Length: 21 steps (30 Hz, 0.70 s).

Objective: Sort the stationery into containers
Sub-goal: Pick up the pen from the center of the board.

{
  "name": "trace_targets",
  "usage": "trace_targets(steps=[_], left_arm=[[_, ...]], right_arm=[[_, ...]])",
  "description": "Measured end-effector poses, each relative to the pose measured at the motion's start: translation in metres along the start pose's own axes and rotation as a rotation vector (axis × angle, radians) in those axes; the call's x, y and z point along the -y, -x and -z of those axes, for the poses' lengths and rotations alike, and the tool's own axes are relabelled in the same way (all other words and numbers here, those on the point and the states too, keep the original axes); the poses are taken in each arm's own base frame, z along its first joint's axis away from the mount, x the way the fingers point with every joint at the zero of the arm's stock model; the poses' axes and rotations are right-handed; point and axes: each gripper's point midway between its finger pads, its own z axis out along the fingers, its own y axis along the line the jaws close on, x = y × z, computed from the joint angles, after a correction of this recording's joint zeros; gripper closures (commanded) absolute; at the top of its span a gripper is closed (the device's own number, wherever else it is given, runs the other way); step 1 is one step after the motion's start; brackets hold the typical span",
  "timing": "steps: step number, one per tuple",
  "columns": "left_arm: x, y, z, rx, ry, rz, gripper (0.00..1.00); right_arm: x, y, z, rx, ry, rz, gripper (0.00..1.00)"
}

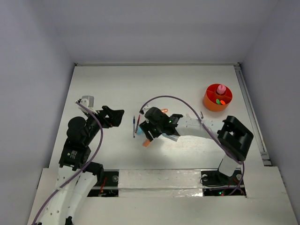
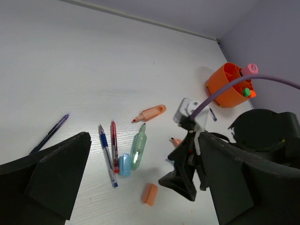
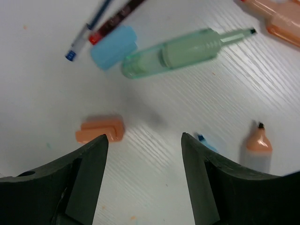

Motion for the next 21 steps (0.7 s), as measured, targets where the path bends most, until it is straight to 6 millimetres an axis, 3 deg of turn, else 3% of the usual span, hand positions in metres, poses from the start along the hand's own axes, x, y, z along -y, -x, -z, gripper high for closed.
trace_targets(steps=[2, 5, 9, 11, 14, 21], left_arm=[[0.000, 0.000, 0.000, -0.001, -0.002, 0.001, 0.01], [0.001, -0.001, 0.000, -0.003, -0.004, 0.002, 0.01], [0.001, -0.001, 0.000, -0.003, -0.005, 0.002, 0.01], [0.001, -0.001, 0.000, -0.003, -0.005, 0.002, 0.01], [0.001, -0.001, 0.000, -0.003, -0.005, 0.002, 0.01], [0.001, -0.001, 0.000, -0.006, -0.008, 0.002, 0.01]], right_arm=[[0.012, -0.007, 0.013, 0.001, -0.033, -0.018, 0.35], [0.047, -0.004, 0.023, 0.027, -0.098, -0.079, 0.39], [0.099, -0.009, 0.027, 0.024, -0.193, -0.166, 0.39], [0.114, -0.016, 0.026, 0.007, -0.225, -0.185, 0.39], [0.124, -0.025, 0.022, -0.028, -0.242, -0.194, 0.38], [0.123, -0.043, 0.005, -0.112, -0.231, -0.180, 0.41]])
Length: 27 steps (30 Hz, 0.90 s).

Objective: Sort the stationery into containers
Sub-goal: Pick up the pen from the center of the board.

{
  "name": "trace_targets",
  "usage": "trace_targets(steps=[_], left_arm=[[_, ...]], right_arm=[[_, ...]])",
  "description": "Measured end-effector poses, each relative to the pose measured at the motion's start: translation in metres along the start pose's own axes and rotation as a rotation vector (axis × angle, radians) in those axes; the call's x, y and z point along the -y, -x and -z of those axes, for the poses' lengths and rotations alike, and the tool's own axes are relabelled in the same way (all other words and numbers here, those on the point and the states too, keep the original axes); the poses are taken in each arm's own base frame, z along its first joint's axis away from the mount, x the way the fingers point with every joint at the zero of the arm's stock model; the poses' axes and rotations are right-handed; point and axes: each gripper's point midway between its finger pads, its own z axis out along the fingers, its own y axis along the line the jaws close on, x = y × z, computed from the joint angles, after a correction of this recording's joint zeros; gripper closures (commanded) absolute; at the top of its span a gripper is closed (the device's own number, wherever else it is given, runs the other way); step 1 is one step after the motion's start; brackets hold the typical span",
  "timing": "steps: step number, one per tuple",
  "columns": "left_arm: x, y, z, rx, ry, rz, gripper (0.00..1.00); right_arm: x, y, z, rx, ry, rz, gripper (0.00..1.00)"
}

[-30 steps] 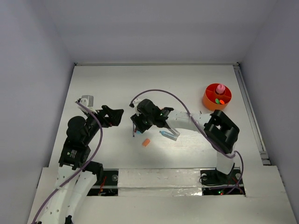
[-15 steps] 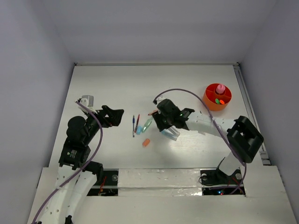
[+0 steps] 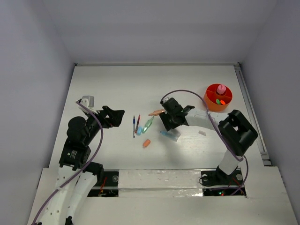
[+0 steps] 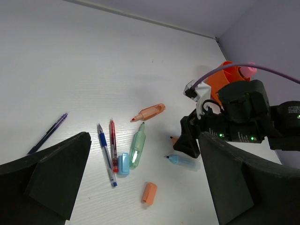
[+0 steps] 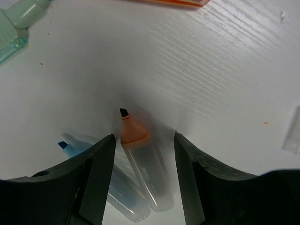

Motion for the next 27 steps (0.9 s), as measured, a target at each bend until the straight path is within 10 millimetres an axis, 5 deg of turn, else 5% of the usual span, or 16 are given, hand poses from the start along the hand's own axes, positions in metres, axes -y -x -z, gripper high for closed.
trace_targets(steps=[5, 8, 18, 23, 27], left_arm=[[0.000, -0.002, -0.001, -0.011, -0.004, 0.002, 0.01], [0.003, -0.005, -0.003, -0.025, -0.020, 0.006, 0.01], [0.024, -0.016, -0.004, -0.072, -0.152, 0.013, 0.16], [0.028, -0.027, -0.011, -0.130, -0.193, 0.028, 0.23], [0.029, -0.037, -0.017, -0.176, -0.215, 0.041, 0.30]], right_arm=[[-0.001, -0.003, -0.006, -0.034, 0.003, 0.005, 0.54], [0.000, 0.000, -0.008, -0.042, -0.009, -0.001, 0.73], [0.025, 0.015, -0.002, 0.014, -0.125, -0.006, 0.85], [0.022, 0.067, 0.042, 0.218, -0.086, -0.046, 0.85], [-0.020, 0.130, 0.105, 0.513, 0.076, -0.120, 0.83]])
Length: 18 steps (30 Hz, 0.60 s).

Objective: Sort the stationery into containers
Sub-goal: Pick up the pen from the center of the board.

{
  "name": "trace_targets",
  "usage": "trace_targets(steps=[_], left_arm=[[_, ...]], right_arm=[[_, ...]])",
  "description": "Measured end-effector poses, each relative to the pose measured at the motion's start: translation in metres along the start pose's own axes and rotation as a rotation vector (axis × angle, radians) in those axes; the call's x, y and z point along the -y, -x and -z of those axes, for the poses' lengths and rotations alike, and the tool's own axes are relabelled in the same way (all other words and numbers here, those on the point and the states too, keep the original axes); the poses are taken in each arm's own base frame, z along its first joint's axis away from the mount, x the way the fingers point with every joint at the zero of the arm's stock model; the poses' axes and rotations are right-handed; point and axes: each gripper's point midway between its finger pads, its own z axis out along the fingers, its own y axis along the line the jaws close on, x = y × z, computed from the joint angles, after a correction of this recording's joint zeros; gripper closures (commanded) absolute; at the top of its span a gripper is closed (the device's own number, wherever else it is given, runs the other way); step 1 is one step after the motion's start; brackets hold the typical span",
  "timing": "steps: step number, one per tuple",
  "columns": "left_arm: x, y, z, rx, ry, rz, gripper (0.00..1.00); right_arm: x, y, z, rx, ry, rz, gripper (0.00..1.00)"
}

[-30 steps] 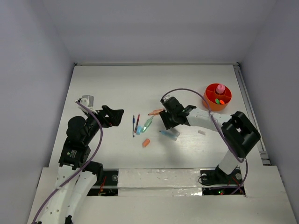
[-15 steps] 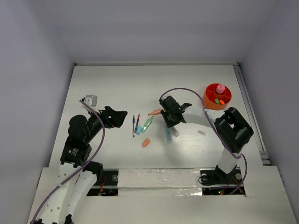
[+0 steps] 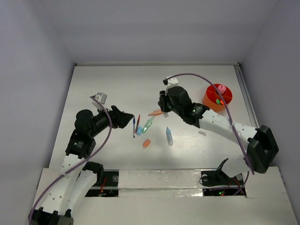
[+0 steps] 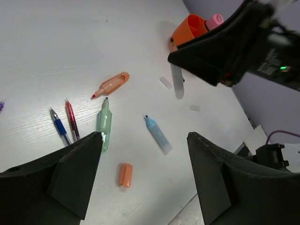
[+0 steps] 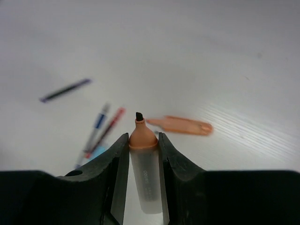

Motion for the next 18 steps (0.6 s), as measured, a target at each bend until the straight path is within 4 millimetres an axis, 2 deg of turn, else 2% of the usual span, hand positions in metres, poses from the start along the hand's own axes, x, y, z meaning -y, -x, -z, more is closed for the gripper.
trace_targets(steps=[3, 5, 7, 12, 18], left_arm=[[-0.002, -0.009, -0.003, -0.030, -0.011, 0.013, 0.39], [-0.002, -0.013, -0.004, -0.045, -0.019, 0.018, 0.43], [-0.002, -0.015, -0.005, -0.052, -0.025, 0.019, 0.44], [0.000, -0.014, -0.007, -0.056, -0.041, 0.018, 0.44], [0.002, -0.018, -0.009, -0.066, -0.065, 0.025, 0.46]], right_arm=[[-0.053, 0.040, 0.016, 0.159, 0.142, -0.078, 0.83], [-0.083, 0.051, 0.021, 0.213, 0.218, -0.124, 0.83], [-0.108, 0.054, 0.023, 0.240, 0.278, -0.161, 0.82], [-0.132, 0.057, 0.022, 0.264, 0.334, -0.220, 0.82], [-0.153, 0.081, 0.035, 0.329, 0.401, -0.268, 0.82]])
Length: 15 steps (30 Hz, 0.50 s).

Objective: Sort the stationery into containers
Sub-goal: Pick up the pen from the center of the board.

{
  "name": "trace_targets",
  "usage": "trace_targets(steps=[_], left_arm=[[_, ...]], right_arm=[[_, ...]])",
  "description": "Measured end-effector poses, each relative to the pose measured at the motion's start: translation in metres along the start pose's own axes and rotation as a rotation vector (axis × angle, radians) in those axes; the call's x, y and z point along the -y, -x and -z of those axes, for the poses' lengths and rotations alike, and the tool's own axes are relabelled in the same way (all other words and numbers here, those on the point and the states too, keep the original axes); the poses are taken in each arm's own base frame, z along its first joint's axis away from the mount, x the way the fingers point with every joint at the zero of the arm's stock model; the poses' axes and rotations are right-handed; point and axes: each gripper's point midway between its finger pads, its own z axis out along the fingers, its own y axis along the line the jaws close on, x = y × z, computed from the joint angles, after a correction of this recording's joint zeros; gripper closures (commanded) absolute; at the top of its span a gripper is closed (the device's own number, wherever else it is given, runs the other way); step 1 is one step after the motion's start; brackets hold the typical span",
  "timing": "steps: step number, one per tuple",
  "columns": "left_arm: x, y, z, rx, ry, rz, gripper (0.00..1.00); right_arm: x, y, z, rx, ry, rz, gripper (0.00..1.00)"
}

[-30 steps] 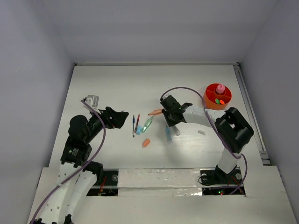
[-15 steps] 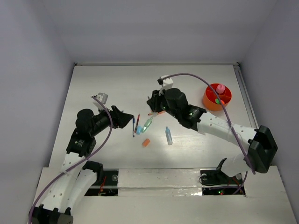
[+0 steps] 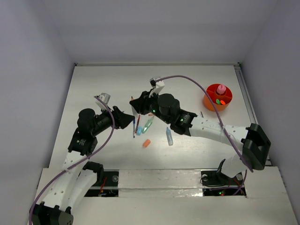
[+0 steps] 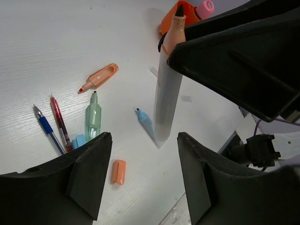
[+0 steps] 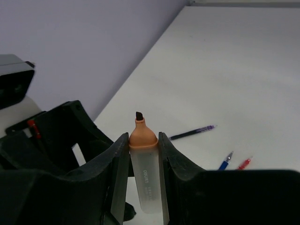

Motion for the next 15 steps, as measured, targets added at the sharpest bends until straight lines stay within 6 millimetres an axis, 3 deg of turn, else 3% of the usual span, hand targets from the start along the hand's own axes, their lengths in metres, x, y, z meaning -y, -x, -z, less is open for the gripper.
trace_targets(steps=[4, 10, 13, 15], left_arm=[[0.000, -0.001, -0.001, -0.005, -0.003, 0.006, 0.48], [0.001, 0.000, -0.001, -0.003, -0.006, 0.009, 0.57], [0.001, 0.000, -0.001, -0.002, -0.006, 0.012, 0.67], [0.001, 0.000, -0.001, -0.003, -0.004, 0.018, 0.90]], right_arm=[[-0.015, 0.000, -0.001, 0.009, 0.040, -0.016, 0.81], [-0.030, -0.018, -0.008, -0.025, 0.073, -0.011, 0.81], [-0.034, -0.024, -0.010, -0.040, 0.085, -0.013, 0.81], [-0.036, -0.027, -0.011, -0.046, 0.091, -0.015, 0.80]])
